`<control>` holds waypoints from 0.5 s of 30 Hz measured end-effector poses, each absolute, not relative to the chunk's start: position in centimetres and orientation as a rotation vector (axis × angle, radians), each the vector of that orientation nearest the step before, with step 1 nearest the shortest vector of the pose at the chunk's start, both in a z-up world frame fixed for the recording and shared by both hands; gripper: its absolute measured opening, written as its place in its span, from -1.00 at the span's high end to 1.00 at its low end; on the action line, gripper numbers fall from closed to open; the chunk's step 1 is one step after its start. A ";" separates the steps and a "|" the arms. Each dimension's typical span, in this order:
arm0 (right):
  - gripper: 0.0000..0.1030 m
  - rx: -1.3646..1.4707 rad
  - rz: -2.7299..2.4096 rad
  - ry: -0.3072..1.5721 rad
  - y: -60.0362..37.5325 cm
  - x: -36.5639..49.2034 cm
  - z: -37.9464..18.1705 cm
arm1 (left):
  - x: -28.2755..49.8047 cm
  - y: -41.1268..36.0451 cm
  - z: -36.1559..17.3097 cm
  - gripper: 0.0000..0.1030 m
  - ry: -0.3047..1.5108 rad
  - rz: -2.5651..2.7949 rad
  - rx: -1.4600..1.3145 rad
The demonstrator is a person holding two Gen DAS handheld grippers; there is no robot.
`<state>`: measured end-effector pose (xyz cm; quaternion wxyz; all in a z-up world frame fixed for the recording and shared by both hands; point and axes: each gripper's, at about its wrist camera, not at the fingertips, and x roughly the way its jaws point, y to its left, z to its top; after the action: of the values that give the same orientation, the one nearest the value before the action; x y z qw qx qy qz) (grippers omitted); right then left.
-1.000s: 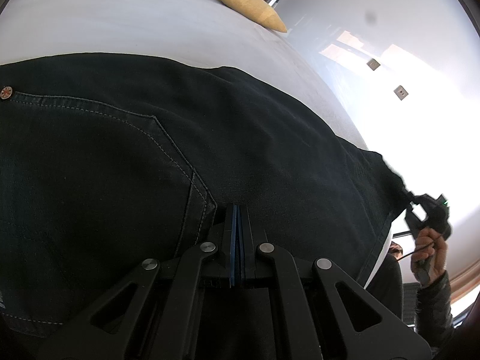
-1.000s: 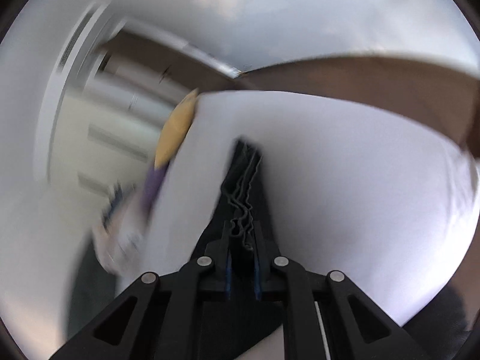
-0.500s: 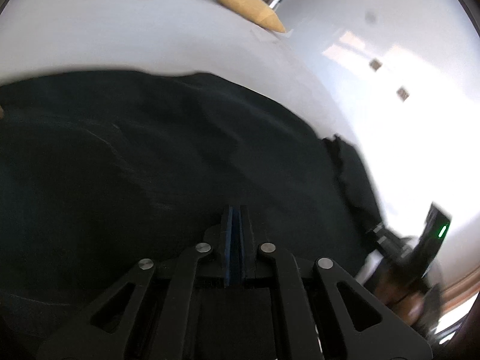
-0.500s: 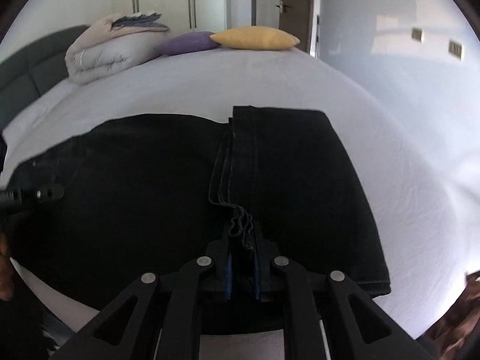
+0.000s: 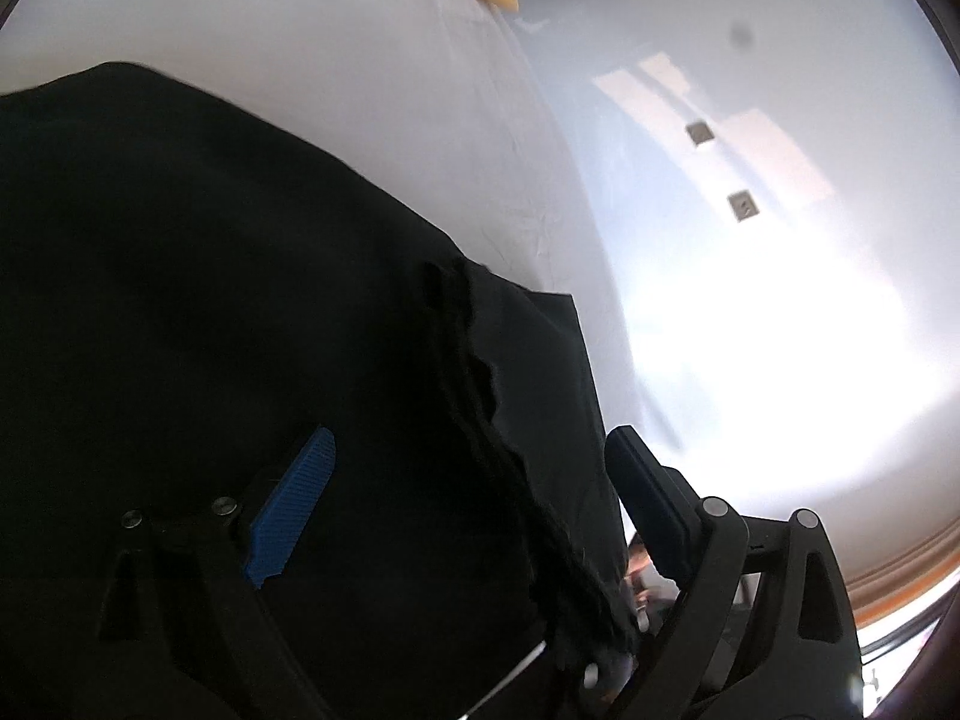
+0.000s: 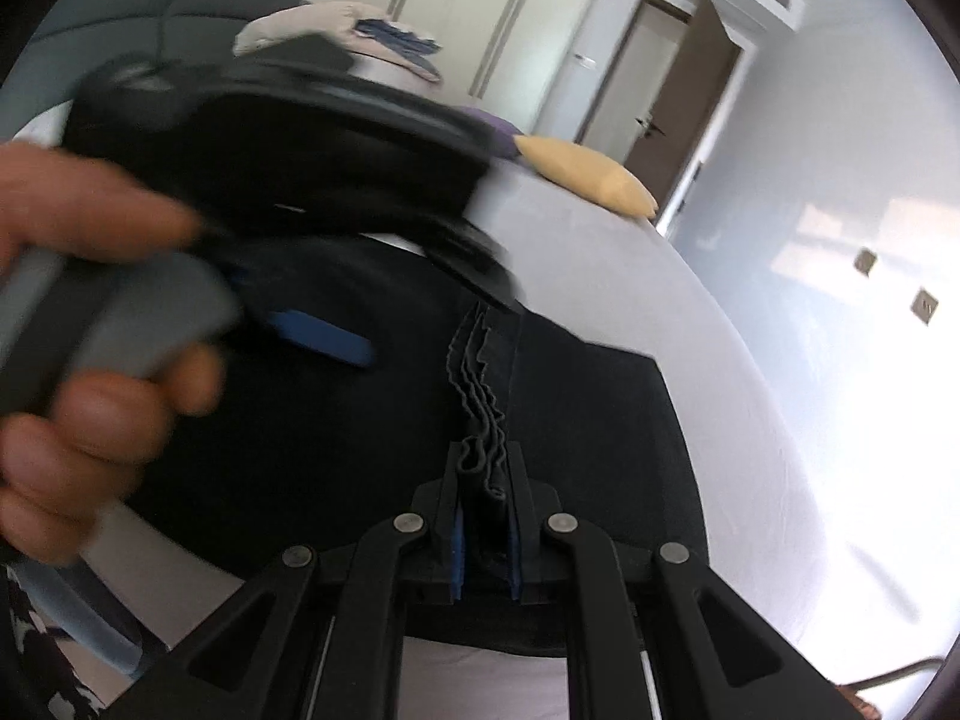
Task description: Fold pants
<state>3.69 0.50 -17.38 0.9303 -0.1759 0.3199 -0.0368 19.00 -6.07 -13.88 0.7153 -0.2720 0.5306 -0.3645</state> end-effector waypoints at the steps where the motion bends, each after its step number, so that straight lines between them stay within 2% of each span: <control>1: 0.77 -0.374 -0.067 0.650 0.9 3.5 -17.3 | 19.1 -6.3 -13.8 -0.78 1.178 -0.812 -0.601; 2: 0.77 -0.384 -0.060 0.646 1.1 3.4 -17.2 | 19.2 -6.6 -13.8 -0.63 1.184 -0.816 -0.599; 3: 0.77 -0.393 -0.054 0.645 1.3 3.4 -17.1 | 19.3 -6.5 -13.8 -0.06 1.191 -0.820 -0.593; 5: 0.77 -0.410 -0.041 0.639 1.8 3.0 -17.0 | 19.8 -6.4 -14.0 0.55 1.225 -0.801 -0.567; 9: 0.77 -0.449 -0.004 0.629 3.1 2.5 -16.6 | 20.1 -5.0 -13.3 0.77 1.203 -0.800 -0.535; 15: 0.77 -0.523 0.074 0.613 5.8 1.8 -16.5 | 20.8 -1.9 -10.7 0.84 1.149 -0.791 -0.423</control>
<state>1.79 5.85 -16.50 0.9193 -0.2545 0.2981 0.0362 20.78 -1.85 -10.66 0.7460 -0.1931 0.5251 -0.3612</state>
